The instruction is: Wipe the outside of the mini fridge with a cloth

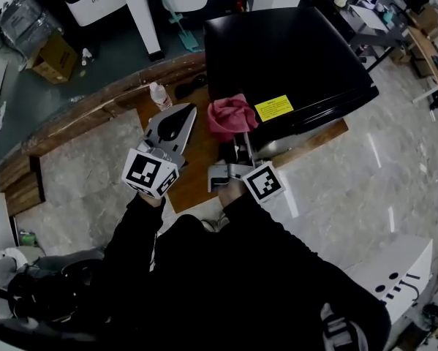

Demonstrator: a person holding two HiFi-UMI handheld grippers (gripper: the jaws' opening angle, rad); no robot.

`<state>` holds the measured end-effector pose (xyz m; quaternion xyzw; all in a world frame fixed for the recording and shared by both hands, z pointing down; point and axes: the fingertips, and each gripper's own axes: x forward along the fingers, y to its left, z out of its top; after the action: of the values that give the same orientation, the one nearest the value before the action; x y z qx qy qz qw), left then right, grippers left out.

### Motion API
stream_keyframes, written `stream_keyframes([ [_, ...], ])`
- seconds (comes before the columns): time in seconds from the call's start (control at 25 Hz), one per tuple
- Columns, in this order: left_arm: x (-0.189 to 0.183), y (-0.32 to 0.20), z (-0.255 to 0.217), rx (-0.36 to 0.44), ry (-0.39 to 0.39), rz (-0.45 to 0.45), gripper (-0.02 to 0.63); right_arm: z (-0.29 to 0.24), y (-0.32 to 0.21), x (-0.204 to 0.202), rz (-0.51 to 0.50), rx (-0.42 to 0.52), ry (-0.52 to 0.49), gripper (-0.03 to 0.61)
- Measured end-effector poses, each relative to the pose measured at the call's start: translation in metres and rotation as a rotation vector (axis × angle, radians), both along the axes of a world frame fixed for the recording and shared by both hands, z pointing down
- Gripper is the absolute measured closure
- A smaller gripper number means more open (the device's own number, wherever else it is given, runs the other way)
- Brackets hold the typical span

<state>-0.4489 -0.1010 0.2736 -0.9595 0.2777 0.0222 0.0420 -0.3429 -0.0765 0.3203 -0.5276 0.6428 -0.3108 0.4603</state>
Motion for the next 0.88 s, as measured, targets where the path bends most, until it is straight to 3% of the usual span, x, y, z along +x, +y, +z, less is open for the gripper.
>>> stream_keyframes([
  [0.16, 0.012, -0.014, 0.012, -0.011, -0.011, 0.071, 0.609, 0.007, -0.006, 0.002, 0.035, -0.013, -0.055, 0.526],
  [0.36, 0.015, -0.032, 0.024, 0.005, -0.013, 0.198, 0.609, 0.01, -0.015, -0.003, 0.125, 0.008, -0.04, 0.526],
  [0.56, 0.021, -0.042, 0.051, -0.042, -0.005, 0.411, 0.609, 0.025, -0.017, 0.0, 0.28, -0.004, 0.028, 0.528],
  [0.88, 0.024, -0.032, 0.078, -0.088, -0.017, 0.586, 0.609, 0.06, -0.018, 0.002, 0.327, -0.037, -0.003, 0.526],
])
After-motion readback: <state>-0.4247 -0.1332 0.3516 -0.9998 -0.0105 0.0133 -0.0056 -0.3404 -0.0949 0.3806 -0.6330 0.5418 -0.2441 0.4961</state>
